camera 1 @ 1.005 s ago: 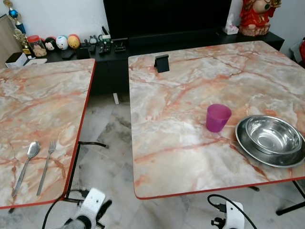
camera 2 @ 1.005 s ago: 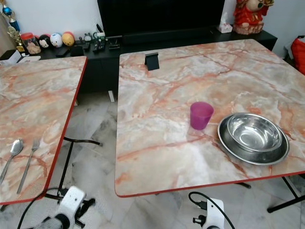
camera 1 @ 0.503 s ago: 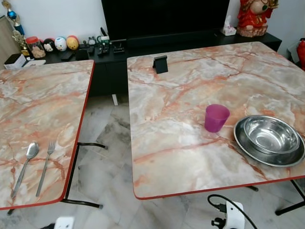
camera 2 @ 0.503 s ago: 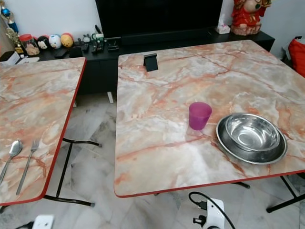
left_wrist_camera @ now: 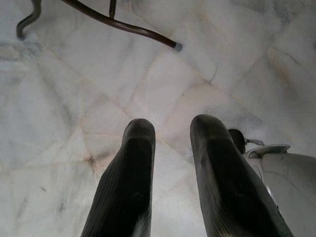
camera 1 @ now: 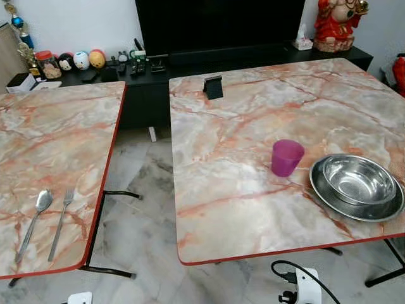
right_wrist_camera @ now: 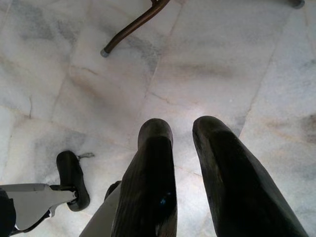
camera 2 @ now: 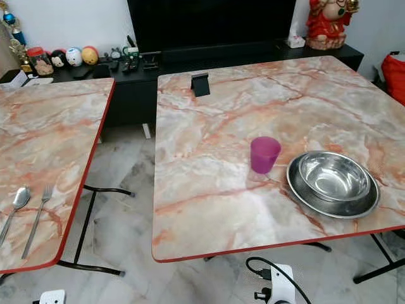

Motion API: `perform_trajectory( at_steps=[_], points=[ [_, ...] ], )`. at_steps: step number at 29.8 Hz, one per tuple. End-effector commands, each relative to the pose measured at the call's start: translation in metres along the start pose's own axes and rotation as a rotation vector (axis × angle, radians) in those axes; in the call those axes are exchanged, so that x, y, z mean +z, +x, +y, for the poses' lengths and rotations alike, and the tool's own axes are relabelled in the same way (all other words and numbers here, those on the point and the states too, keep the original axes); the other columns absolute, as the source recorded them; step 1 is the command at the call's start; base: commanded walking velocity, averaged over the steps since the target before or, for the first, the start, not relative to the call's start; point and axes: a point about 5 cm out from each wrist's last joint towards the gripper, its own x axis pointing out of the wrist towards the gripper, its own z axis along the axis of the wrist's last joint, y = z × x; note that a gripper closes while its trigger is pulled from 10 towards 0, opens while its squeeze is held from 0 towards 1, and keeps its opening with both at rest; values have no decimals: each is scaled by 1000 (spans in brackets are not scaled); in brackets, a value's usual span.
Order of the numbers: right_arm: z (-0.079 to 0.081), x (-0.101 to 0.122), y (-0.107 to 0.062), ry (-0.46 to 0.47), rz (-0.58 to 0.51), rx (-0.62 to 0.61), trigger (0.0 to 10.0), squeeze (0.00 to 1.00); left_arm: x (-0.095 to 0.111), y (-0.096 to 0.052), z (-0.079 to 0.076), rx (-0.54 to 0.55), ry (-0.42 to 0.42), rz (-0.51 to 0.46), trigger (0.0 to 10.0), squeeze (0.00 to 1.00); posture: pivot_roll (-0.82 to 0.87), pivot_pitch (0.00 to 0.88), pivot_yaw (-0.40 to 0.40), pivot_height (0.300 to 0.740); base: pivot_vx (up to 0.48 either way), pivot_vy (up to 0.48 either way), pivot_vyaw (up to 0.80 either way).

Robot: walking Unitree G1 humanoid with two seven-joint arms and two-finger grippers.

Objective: Setting the table

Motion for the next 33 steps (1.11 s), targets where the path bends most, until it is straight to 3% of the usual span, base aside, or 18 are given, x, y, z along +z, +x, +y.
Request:
perform_trajectory(
  at_steps=[1, 11, 17, 33],
  points=[
    [1, 0, 0, -11, 8, 3, 10000, 0, -2, 0, 1, 19, -24, 10, 10000, 0, -53, 0, 57, 740, 0, 0, 0],
    [1, 0, 0, -42, 12, 5, 10000, 0, -4, 0, -2, 19, -25, 23, 10000, 0, -53, 0, 57, 740, 0, 0, 240],
    [1, -1, 0, -9, 9, 9, 10000, 0, -6, 0, -2, 25, -28, 34, 10000, 0, -53, 0, 56, 740, 0, 0, 133],
    [2, 0, 0, -23, 9, 16, 10000, 0, -9, 0, -3, 24, -26, 53, 10000, 0, -52, 0, 56, 740, 0, 272, 0]
  ],
)
